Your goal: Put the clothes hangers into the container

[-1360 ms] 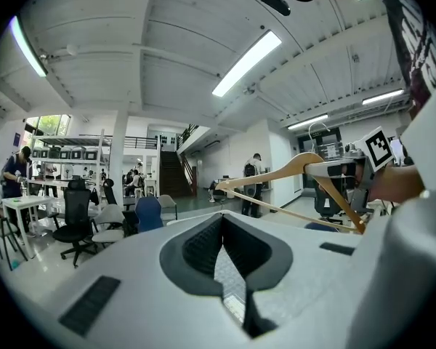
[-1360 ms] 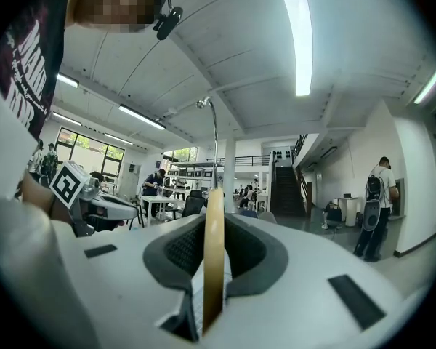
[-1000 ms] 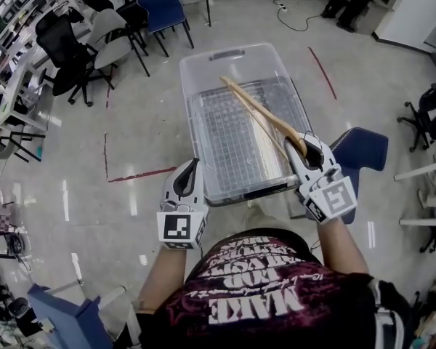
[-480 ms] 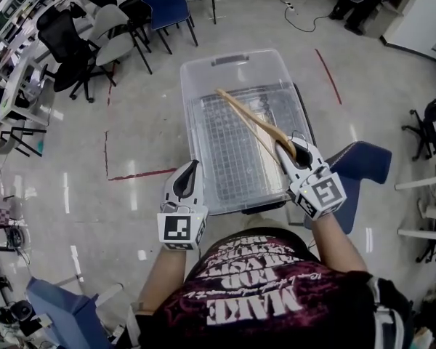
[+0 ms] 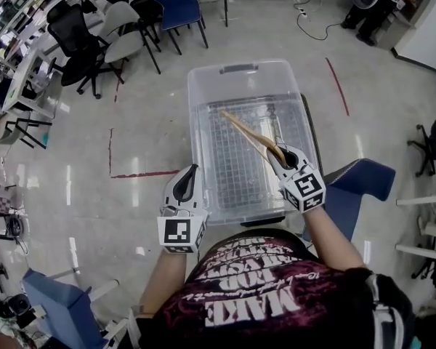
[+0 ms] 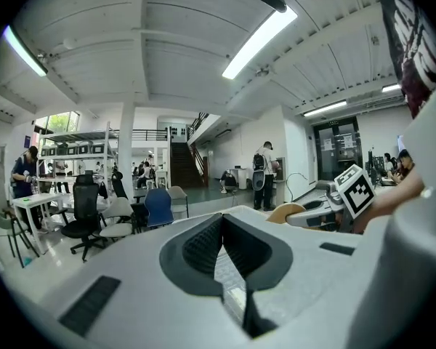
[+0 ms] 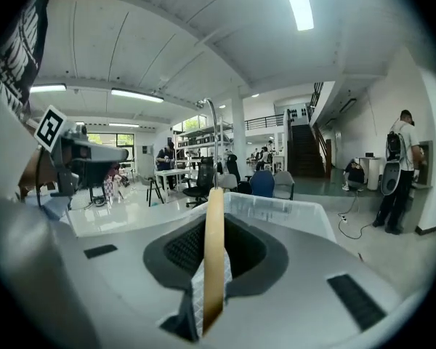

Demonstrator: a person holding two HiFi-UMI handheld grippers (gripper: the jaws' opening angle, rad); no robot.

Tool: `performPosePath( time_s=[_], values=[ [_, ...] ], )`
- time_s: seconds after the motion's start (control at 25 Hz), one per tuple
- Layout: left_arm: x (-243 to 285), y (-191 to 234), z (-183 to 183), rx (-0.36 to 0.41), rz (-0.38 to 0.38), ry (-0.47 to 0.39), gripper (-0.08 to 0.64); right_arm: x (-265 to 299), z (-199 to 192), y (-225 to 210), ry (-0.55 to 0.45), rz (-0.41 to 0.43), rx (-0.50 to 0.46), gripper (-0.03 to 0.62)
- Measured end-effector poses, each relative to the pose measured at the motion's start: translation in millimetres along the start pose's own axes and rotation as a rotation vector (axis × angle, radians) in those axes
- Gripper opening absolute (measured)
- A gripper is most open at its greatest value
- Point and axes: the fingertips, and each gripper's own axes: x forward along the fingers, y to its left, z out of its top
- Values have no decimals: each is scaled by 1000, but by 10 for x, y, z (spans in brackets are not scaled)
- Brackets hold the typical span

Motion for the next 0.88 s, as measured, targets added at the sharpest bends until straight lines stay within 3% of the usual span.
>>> performPosePath(
  time_s=[0.24, 0.56, 0.88],
  values=[
    [11, 40, -64, -5, 47, 19, 6, 273, -450, -77, 90, 34, 17, 60],
    [68, 125, -70, -8, 78, 44, 6, 739, -1205, -114, 263, 63, 148, 60],
    [96, 117, -90, -3, 108, 66, 6, 880, -1777, -5, 388, 123, 103, 63]
  ],
)
